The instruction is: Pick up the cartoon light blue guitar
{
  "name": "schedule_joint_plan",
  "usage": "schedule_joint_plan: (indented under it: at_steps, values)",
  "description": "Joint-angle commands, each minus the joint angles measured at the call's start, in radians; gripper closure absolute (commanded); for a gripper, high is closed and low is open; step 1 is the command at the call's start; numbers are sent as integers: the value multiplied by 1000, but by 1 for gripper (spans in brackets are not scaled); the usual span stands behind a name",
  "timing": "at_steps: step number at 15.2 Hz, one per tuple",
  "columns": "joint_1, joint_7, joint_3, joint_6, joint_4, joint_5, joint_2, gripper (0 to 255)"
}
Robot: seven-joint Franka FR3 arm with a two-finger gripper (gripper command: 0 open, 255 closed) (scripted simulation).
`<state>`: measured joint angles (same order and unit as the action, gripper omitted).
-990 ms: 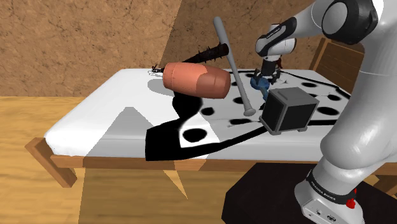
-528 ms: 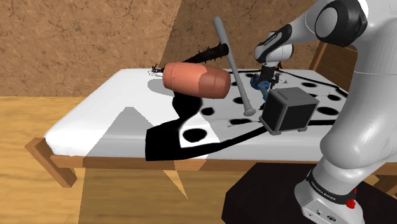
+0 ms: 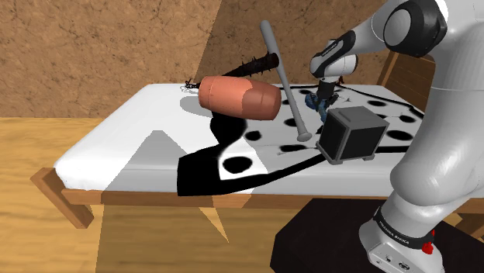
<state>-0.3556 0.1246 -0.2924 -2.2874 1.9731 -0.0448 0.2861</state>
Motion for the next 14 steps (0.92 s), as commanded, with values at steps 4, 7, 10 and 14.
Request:
schedule_joint_plan:
  at_steps: [4,7,10,14]
  values:
    - [1,3,-1,13,-6,3,-6,255]
    - [4,6,-4,48,-21,11,-27,255]
    - [6,10,-6,84,-38,18,-47,255]
    - [8,14,-8,132,-63,26,-71,255]
